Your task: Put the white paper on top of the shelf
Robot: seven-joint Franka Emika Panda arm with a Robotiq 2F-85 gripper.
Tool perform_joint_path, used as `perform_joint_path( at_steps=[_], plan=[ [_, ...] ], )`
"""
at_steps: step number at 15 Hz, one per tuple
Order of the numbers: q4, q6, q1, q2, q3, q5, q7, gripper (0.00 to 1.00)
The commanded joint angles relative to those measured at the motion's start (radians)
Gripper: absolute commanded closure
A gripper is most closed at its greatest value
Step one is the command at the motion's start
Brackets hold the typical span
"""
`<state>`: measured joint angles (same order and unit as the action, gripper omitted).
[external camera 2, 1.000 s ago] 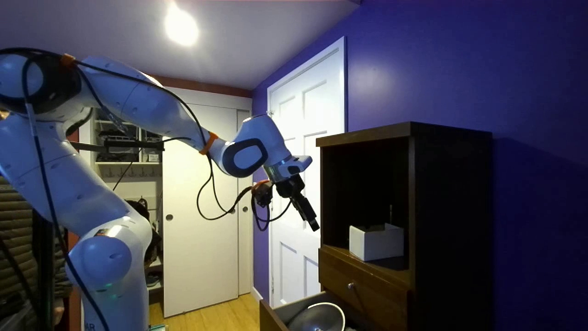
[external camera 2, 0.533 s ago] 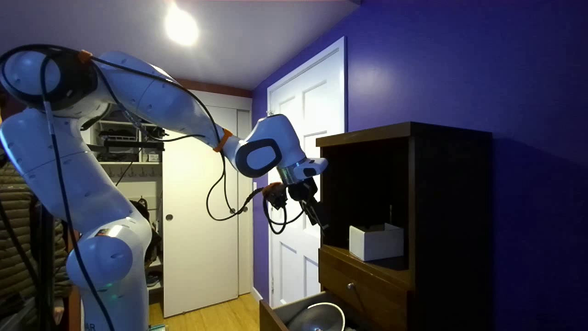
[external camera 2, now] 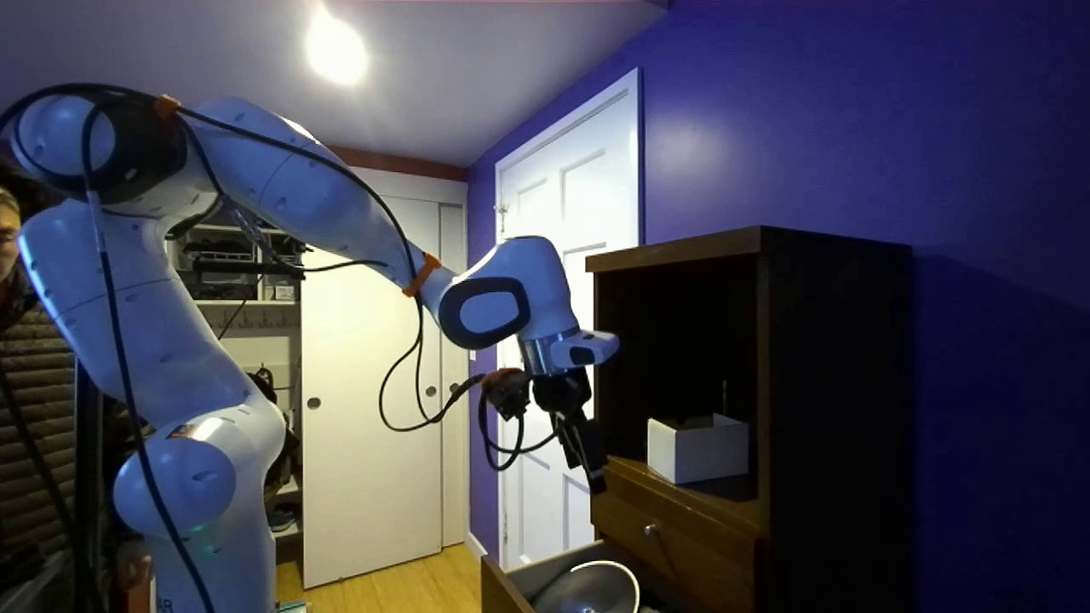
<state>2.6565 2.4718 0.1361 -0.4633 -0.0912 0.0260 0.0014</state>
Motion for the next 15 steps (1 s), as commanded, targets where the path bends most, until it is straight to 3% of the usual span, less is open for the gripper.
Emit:
perform_joint_path(
  at_steps=[1, 3, 7, 8, 12, 15],
  plan=[
    [0.016, -0.091, -0.003, 0.071, -0.086, -0.043, -0.099, 0.0],
    [0.036, -0.124, 0.015, 0.122, -0.112, -0.053, -0.099, 0.0],
    [0.08, -0.017, 0.07, 0.24, -0.086, -0.016, 0.078, 0.0],
    [0.077, -0.063, 0.061, 0.186, -0.105, -0.026, -0.003, 0.0],
    [0.082, -0.028, 0.063, 0.244, -0.093, -0.025, 0.054, 0.0],
    [0.087, 0.036, -0.029, 0.292, -0.082, -0.19, -0.023, 0.0]
  ],
)
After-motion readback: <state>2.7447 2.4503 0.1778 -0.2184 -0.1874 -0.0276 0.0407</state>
